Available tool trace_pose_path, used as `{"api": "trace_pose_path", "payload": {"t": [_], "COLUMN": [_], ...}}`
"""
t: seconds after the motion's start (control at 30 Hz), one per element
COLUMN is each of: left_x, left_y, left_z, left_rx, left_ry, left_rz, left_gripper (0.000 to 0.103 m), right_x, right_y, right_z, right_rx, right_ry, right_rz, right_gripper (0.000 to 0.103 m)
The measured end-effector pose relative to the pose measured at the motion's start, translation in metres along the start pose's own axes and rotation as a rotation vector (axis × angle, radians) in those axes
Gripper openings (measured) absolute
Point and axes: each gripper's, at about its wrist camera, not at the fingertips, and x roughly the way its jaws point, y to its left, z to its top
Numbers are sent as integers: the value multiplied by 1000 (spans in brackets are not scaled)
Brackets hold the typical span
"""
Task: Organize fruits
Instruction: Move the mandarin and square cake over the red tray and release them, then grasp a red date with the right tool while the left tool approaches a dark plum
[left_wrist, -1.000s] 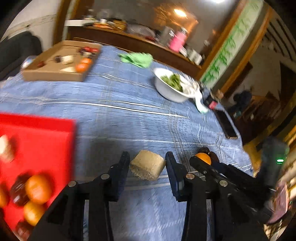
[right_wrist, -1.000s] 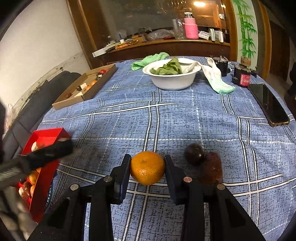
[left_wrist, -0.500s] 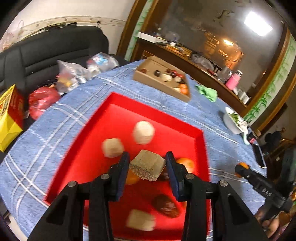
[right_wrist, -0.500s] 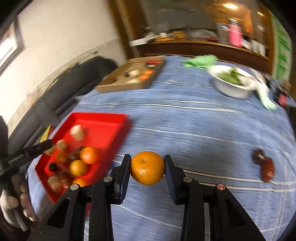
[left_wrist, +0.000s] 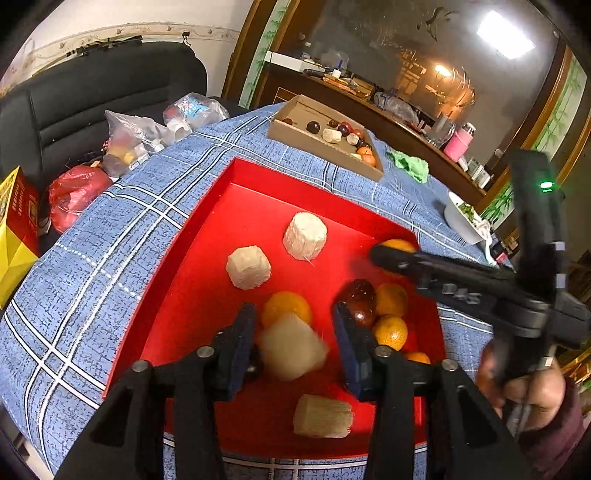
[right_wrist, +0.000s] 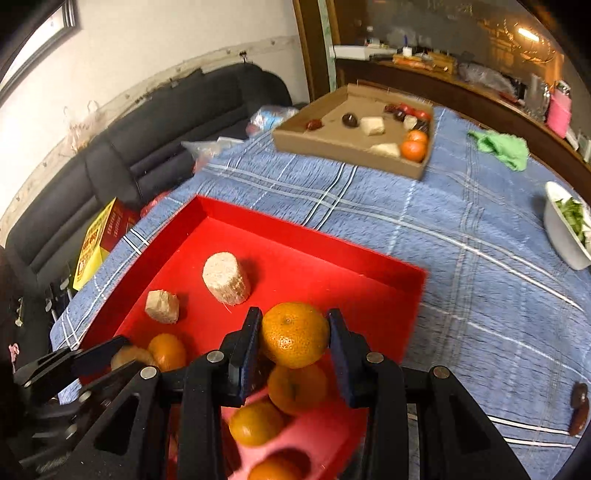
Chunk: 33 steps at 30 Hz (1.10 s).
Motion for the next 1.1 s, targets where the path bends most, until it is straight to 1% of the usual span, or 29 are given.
{"api": "trace_pose_path", "payload": {"t": [0.03,0.1,0.2,0.23,0.3,0.47,0.5,0.57,0.6,0.7,0.77,0.87,0.93,1.0,1.1], "left_x": [-2,-6,-10,-10,-11,-16,-19,-24,-28,-35,-37,-40,-45,-51,-58], "left_y": [2,5,8,8,8,0,-3,-7,-10,-17,-23,-36,-45,-52,-60], "left_z": [0,1,2,2,2,1,1,1,1,1,-1,-3,-5,-8,-11], "left_rx": [-7,-17,-33,-37,-42,-33,-27,-19,-16,0,7,27,47,62,76], "left_ry": [-2,-11,-16,-16,-14,-23,-29,-42,-52,-71,-72,-64,-74,-88,-93], "left_rz": [-6,-20,-31,-35,-36,-44,-44,-36,-29,-32,-38,-33,-37,-53,-56], "left_gripper": [54,56,61,61,61,61,62,66,70,72,74,79,84,85,85], "right_x": [5,11,12,10,3,-22,-29,-42,-47,-62,-70,-85,-94,-102,-113], "right_y": [1,2,4,5,5,3,2,2,1,-3,-6,-12,-17,-23,-32], "right_z": [0,0,1,1,3,1,-2,-8,-11,-21,-28,-41,-49,-58,-70], "right_rx": [6,14,9,7,7,13,13,1,-4,2,8,9,19,34,57], "right_ry": [9,22,19,11,-11,-52,-61,-82,-91,-106,-106,-118,-129,-137,-141], "right_rz": [1,7,-7,-9,-12,-17,-13,-19,-23,-17,-15,-31,-42,-49,-56], "right_gripper": [40,40,41,43,52,54,54,54,55,56,56,56,58,59,59]}}
